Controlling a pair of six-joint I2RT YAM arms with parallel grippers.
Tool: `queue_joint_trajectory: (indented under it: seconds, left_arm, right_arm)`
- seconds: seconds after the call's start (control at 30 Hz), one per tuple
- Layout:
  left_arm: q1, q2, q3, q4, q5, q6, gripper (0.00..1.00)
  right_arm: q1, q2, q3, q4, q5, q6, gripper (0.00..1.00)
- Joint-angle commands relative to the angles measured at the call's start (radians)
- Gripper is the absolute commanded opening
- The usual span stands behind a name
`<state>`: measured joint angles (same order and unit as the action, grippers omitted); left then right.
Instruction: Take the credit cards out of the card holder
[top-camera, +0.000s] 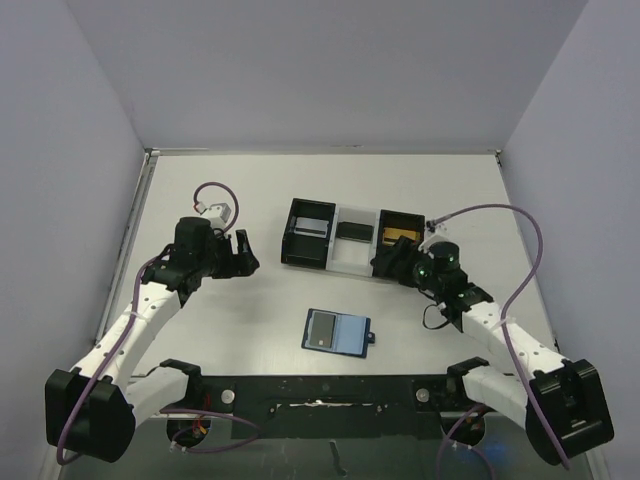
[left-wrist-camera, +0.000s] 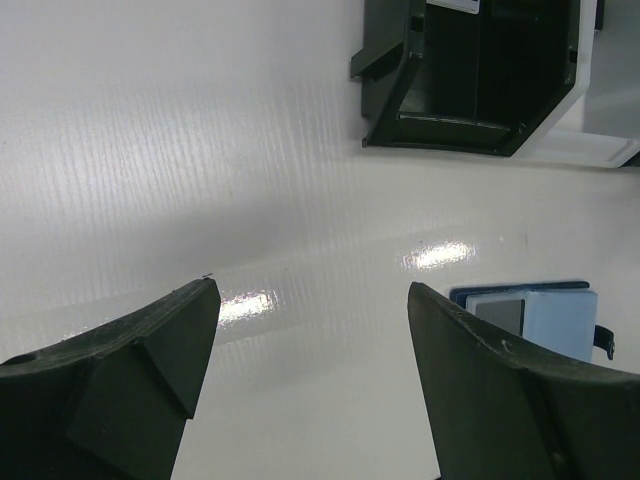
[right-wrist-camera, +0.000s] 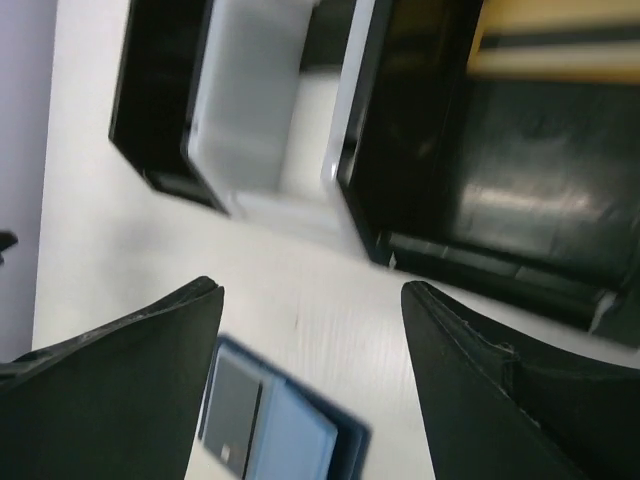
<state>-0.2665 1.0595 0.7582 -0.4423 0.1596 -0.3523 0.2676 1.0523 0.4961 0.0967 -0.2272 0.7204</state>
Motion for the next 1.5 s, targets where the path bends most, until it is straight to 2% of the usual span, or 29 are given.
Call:
queue_joint_trajectory:
  seconds: [0.0,0.07,0.17,0.27,0.57,0.83,1.17,1.3,1.47]
  left_arm:
    - [0.006,-0.019,0.012,0.043,0.022,0.023,0.76]
    - [0.006,-0.012,0.014,0.039,0.022,0.024,0.75]
    - [0.004,-0.001,0.013,0.039,0.021,0.024,0.76]
    - [0.004,0.011,0.016,0.036,0.022,0.027,0.75]
    - [0.005,0.022,0.018,0.03,0.004,0.027,0.75]
    - [0.004,0.037,0.021,0.03,0.018,0.032,0.75]
    - [0.005,0.037,0.021,0.03,0.025,0.032,0.75]
    - [0.004,0.037,0.021,0.032,0.034,0.032,0.75]
    - [0.004,0.037,0.018,0.037,0.054,0.032,0.75]
  right_arm:
    - [0.204,-0.112,-0.041,-0.031,0.142,0.219,0.73]
    - [0.303,-0.135,-0.043,-0.086,0.266,0.234,0.72]
    - [0.393,-0.134,-0.048,-0.097,0.366,0.245,0.71]
    - [0.402,-0.066,-0.001,-0.113,0.37,0.222,0.7]
    - [0.366,0.239,0.245,-0.35,0.485,0.14,0.7]
    - [0.276,0.32,0.279,-0.346,0.422,0.071,0.71]
    - [0.206,0.339,0.265,-0.339,0.404,0.016,0.73]
    - [0.197,0.313,0.263,-0.336,0.388,-0.006,0.73]
    - [0.217,0.204,0.248,-0.34,0.343,-0.014,0.75]
